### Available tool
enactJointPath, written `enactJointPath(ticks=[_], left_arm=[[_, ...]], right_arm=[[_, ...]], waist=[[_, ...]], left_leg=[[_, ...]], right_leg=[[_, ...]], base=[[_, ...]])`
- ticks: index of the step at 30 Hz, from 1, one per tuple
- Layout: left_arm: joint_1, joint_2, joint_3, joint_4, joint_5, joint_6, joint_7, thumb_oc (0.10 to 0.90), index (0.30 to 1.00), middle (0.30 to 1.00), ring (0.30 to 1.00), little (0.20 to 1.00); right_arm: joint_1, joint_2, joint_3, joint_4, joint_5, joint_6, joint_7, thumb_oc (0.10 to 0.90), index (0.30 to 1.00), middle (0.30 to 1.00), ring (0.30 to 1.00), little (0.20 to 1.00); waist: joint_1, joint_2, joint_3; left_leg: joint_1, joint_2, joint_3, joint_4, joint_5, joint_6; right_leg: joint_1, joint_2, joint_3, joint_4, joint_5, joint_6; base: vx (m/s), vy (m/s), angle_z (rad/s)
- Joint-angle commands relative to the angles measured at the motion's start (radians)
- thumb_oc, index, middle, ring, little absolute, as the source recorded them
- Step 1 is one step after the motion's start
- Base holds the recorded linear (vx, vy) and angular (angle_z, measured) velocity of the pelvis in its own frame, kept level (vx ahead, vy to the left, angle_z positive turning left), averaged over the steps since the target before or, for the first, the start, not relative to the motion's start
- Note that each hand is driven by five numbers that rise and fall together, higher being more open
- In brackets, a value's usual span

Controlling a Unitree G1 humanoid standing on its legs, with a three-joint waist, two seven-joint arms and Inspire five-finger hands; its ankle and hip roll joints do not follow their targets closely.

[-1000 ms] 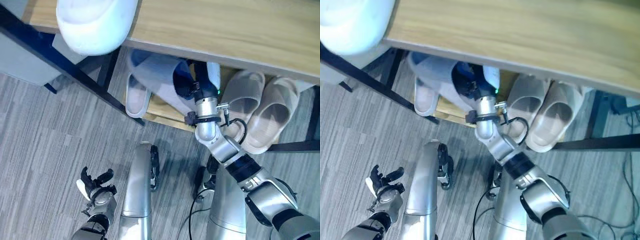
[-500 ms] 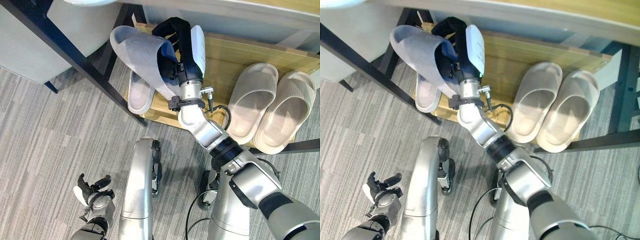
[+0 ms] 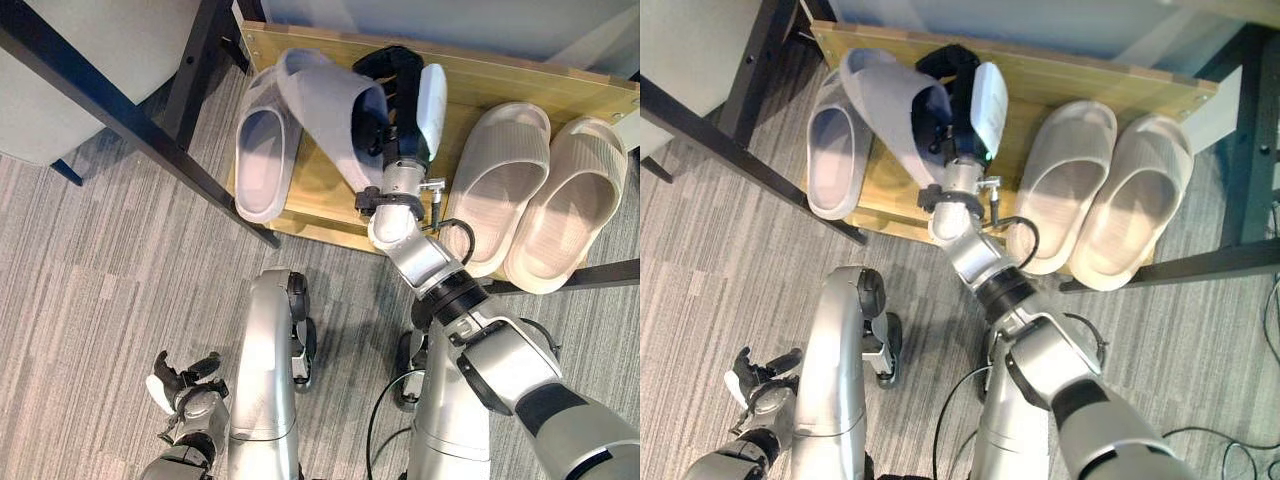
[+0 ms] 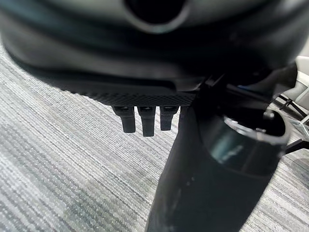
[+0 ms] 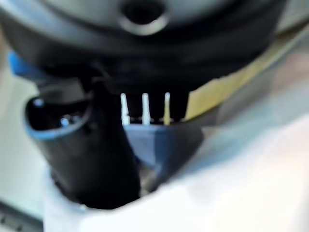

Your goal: Arrange the slippers neatly on the shoe rack.

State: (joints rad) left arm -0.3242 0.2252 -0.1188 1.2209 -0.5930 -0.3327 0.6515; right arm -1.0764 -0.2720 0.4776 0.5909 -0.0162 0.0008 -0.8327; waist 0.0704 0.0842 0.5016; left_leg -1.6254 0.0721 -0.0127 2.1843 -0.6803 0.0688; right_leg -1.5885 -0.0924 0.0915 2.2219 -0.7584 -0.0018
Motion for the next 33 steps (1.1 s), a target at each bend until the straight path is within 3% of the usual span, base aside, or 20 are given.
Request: enactJointPath(ticks=[1, 15, 16, 17, 33], left_arm=[[0.041, 0.069, -0.056, 0.052, 0.030, -0.009, 0.045, 0.800, 0.900, 0.900, 0.900, 0.900], [0.032, 0.079, -0.067, 0.034, 0.067, 0.003, 0.044, 0.800, 0.900, 0.900, 0.900, 0.900], [0.033, 0.079, -0.069, 0.035, 0.067, 0.002, 0.043, 0.800, 0.900, 0.900, 0.900, 0.900], [0.033, 0.079, -0.069, 0.035, 0.067, 0.002, 0.043, 0.800, 0.900, 0.900, 0.900, 0.900], [0.042, 0.073, -0.075, 0.066, 0.106, 0.044, 0.016, 0.800, 0.900, 0.900, 0.900, 0.900]], right_arm=[[-0.171, 0.005, -0.014, -0.155, -0.033, -0.102, -0.054, 0.400, 0.300, 0.300, 0.300, 0.300], [-0.175, 0.017, -0.014, -0.078, -0.028, -0.085, -0.050, 0.400, 0.300, 0.300, 0.300, 0.300], [-0.174, 0.018, -0.017, -0.077, -0.032, -0.083, -0.054, 0.511, 0.467, 0.467, 0.467, 0.467], [-0.174, 0.018, -0.017, -0.077, -0.032, -0.083, -0.054, 0.800, 0.900, 0.900, 0.900, 0.900], [-0.131, 0.016, -0.020, -0.120, -0.062, -0.060, -0.037, 0.800, 0.900, 0.900, 0.900, 0.900]], waist=[[0.045, -0.016, -0.005], [0.052, -0.018, 0.010], [0.052, -0.018, 0.011], [0.052, -0.018, 0.012], [0.051, -0.021, 0.017]], left_leg=[[0.055, -0.026, -0.134, 0.068, -0.100, 0.025], [0.055, -0.027, -0.135, 0.079, -0.101, 0.019], [0.055, -0.026, -0.136, 0.082, -0.102, 0.019], [0.055, -0.026, -0.136, 0.082, -0.102, 0.019], [0.055, -0.027, -0.136, 0.093, -0.103, 0.014]], right_leg=[[0.019, 0.029, 0.108, 0.012, 0.114, -0.091], [0.019, 0.034, 0.113, 0.019, 0.120, -0.083], [0.019, 0.035, 0.114, 0.021, 0.119, -0.083], [0.019, 0.035, 0.114, 0.022, 0.119, -0.083], [0.019, 0.043, 0.117, 0.039, 0.123, -0.079]], base=[[0.00, 0.000, 0.00], [0.00, 0.000, 0.00], [0.00, 0.000, 0.00], [0.00, 0.000, 0.00], [0.00, 0.000, 0.00]])
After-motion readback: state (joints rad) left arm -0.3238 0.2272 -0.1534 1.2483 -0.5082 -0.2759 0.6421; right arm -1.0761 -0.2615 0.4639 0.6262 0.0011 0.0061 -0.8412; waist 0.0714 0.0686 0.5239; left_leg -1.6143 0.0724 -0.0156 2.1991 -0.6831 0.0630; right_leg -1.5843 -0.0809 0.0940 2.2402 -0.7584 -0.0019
